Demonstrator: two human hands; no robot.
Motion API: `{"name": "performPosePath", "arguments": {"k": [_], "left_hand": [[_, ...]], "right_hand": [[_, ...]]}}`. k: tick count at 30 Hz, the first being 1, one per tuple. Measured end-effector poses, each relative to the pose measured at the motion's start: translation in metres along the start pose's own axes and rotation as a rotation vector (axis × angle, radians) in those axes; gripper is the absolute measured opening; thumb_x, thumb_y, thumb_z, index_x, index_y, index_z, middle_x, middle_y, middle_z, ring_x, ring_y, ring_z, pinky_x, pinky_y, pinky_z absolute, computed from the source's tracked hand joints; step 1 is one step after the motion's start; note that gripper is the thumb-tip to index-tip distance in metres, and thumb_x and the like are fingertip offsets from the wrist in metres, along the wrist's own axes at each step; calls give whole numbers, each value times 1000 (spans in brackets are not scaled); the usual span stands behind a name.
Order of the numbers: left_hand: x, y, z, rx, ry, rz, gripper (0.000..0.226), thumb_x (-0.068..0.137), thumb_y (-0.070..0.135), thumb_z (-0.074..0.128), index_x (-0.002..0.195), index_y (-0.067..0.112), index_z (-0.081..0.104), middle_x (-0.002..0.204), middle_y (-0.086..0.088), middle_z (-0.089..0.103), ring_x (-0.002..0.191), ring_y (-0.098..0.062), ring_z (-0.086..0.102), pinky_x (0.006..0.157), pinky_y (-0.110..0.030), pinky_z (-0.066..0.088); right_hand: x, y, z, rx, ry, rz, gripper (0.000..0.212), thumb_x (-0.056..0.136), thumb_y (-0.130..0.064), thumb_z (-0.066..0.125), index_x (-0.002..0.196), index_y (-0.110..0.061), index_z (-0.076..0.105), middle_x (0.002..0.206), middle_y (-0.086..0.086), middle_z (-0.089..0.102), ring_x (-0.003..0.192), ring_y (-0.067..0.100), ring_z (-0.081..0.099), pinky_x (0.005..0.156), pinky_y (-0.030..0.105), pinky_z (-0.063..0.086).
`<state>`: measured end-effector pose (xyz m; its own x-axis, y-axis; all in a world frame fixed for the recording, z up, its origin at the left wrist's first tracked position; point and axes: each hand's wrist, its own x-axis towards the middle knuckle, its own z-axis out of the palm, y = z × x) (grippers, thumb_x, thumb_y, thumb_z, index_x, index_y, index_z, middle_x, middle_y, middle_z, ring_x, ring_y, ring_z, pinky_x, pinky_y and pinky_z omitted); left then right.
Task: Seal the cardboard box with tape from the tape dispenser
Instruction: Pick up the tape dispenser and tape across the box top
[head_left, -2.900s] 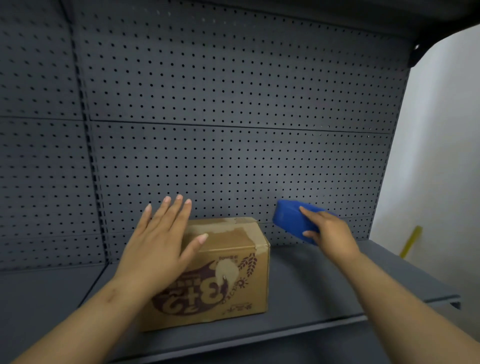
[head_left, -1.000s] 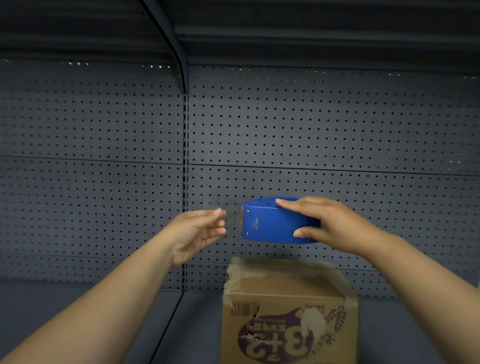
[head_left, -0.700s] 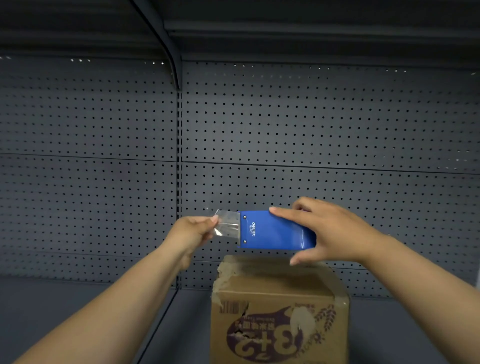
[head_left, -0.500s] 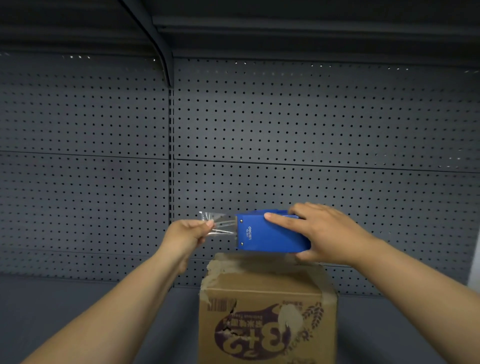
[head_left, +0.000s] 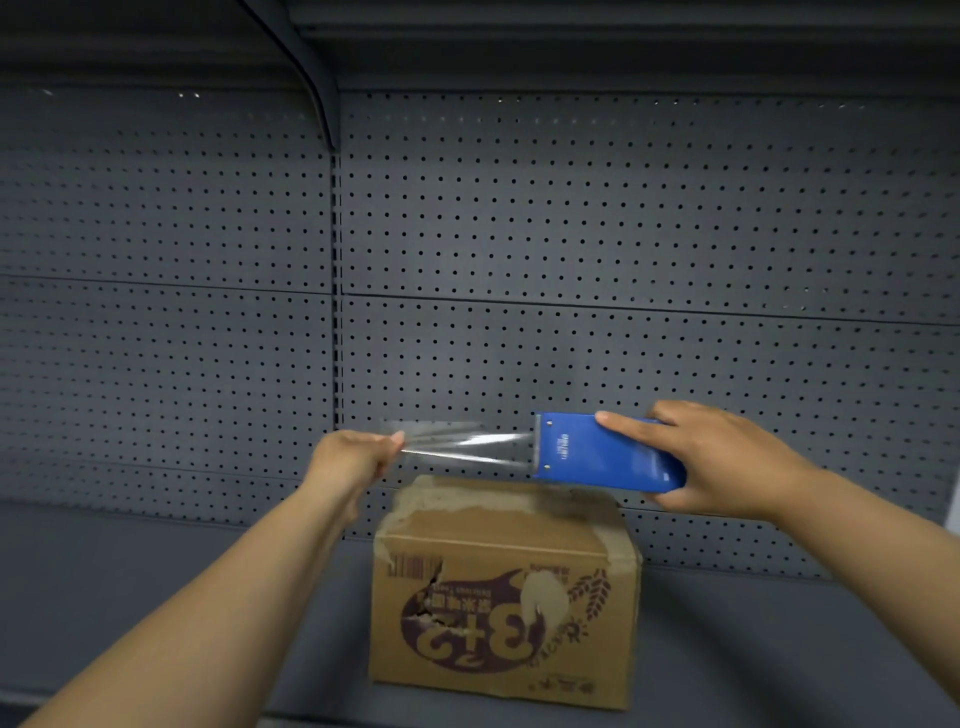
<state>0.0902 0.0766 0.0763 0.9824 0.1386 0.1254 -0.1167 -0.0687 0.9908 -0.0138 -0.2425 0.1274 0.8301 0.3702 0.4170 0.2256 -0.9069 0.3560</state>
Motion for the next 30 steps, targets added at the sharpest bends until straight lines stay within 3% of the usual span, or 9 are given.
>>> {"name": "performPosePath", "arguments": {"k": [3,6,9,12,18,21,25,30], "left_hand": [[5,-10,-12,82,12,1,24,83,20,67,71,1,59,50,-4,41,50,-17,33,76,-30,39],[5,-15,-5,170,1,-20,20,85,19,64,72,9,52,47,-4,29,45,-17,23,66,-24,39],[9,-21,-2,240,4,-35,43,82,19,68,51,9,39,39,-1,26,41,-17,21,57,-24,35],[16,-23,-1,326,14,-43,51,81,19,69,48,11,31,42,-4,27,42,-18,23,52,-27,30],[29,-27,5,429,-44,-122,50,82,18,67,46,11,34,42,-5,29,40,-18,23,52,-29,29],[33,-32,5,446,-67,-175,44,81,15,67,46,10,40,44,-6,36,41,-18,29,52,-28,28],[36,-38,9,422,-89,-221,39,81,8,65,47,7,46,42,-6,41,43,-18,33,49,-28,28],[39,-46,12,378,-107,-270,37,84,4,57,49,7,44,40,-5,38,43,-18,31,47,-27,25]], "right_hand": [[-16,19,3,-35,-49,62,84,76,-45,58,136,-55,0,91,-12,37,80,6,35,56,12,22],[-16,23,6,-71,-64,56,84,76,-46,57,135,-55,-3,92,-12,36,82,7,36,57,12,20],[-8,25,11,-89,-67,40,83,77,-45,56,136,-55,0,91,-11,35,82,8,35,62,16,23],[-2,24,15,-84,-66,25,81,78,-42,56,137,-53,1,91,-11,35,83,8,34,70,20,26],[7,26,23,-66,-78,30,81,77,-40,54,136,-55,1,96,-10,40,85,8,33,70,19,33],[7,27,29,-43,-93,24,81,76,-39,54,134,-57,1,93,-10,39,83,8,34,59,15,25],[6,27,34,-42,-116,24,80,76,-39,53,134,-57,0,92,-11,35,83,8,34,67,20,28],[3,25,40,-34,-125,34,80,76,-41,52,134,-58,-1,96,-11,40,86,8,36,58,17,24]]}}
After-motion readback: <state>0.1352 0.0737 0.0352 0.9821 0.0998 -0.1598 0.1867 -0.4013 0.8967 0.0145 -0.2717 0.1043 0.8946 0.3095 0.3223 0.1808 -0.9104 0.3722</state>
